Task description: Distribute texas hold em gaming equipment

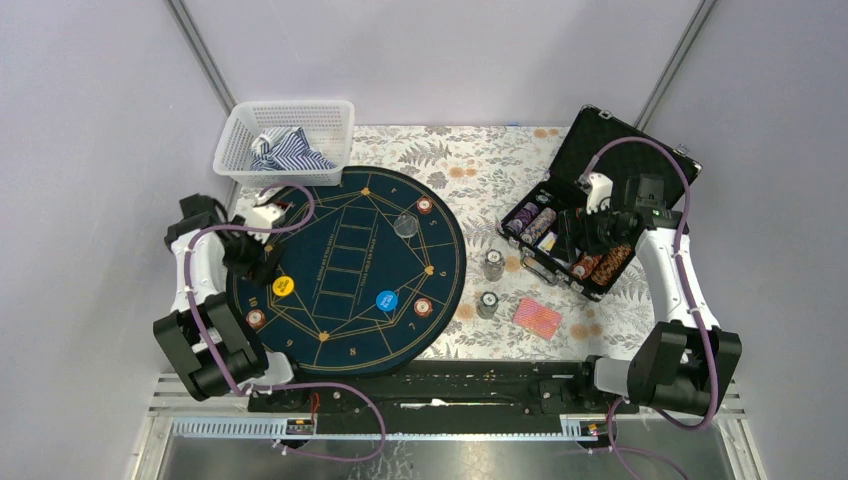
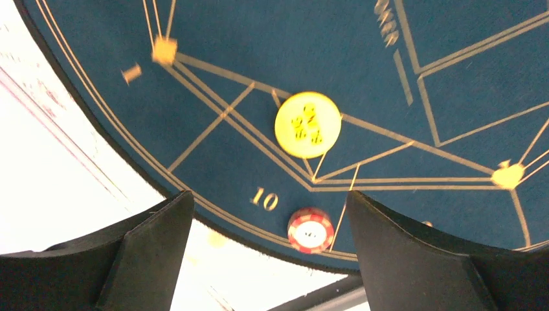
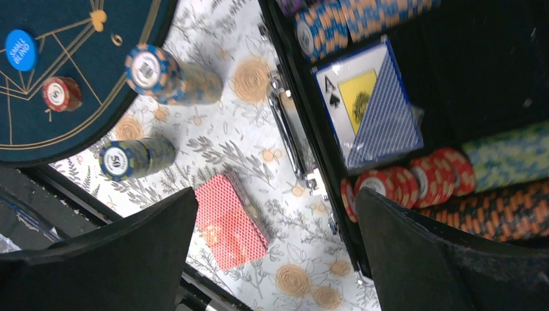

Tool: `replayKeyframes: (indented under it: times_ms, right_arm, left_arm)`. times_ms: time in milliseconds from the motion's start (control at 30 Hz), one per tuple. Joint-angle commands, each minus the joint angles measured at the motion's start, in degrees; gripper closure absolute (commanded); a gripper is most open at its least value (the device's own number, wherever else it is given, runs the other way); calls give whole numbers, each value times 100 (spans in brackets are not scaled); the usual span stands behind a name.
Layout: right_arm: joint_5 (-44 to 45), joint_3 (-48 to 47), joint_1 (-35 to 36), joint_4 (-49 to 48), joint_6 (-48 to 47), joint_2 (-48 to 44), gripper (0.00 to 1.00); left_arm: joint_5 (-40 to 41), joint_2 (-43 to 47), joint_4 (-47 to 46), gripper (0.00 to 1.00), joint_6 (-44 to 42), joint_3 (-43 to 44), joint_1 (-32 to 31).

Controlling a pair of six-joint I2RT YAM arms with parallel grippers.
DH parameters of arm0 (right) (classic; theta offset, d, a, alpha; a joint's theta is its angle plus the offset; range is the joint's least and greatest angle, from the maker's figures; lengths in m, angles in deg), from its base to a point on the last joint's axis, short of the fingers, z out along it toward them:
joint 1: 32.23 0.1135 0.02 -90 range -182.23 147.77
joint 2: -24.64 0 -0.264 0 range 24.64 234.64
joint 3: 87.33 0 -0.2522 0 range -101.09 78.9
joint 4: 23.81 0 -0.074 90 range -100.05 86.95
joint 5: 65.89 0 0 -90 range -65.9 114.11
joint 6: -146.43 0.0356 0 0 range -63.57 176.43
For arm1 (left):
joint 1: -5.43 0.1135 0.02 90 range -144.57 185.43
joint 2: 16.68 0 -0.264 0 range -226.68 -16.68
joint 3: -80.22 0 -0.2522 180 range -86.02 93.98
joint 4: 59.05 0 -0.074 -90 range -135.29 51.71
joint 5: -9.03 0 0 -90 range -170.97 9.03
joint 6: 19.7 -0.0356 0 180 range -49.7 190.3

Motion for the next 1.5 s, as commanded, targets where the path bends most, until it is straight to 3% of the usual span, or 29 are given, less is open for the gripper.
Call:
replayKeyframes:
  times_ms: [0, 167, 400, 533, 833, 1133, 1467]
  right_arm:
    - [-179, -705, 479, 115, -186, 41, 0]
    - [175, -928, 1488, -104, -137, 292, 0]
    - [584, -986, 2405, -430, -129, 931, 0]
    - [1096, -1302, 2893, -332, -76, 1409, 0]
    - [1476, -1539, 3577, -239, -1, 1928, 2]
    - [1953, -1592, 3944, -291, 81, 2280, 18]
    - [2291, -1580, 4031, -299, 79, 2263, 49]
  left_arm:
    - [-197, 197, 129, 7, 1007, 584, -834]
    - [-511, 181, 129, 1, 2028, 1029, -1708]
    - [-950, 115, -67, 1, 3124, 1577, -2641]
    - [-1211, -130, -195, 1, 3622, 1944, -2671]
    - [-1046, -34, -758, 1, 4096, 1577, -2672]
    - [-926, 53, -856, 1, 4171, 1461, -2663]
    - [-876, 90, -848, 1, 4134, 1432, -2663]
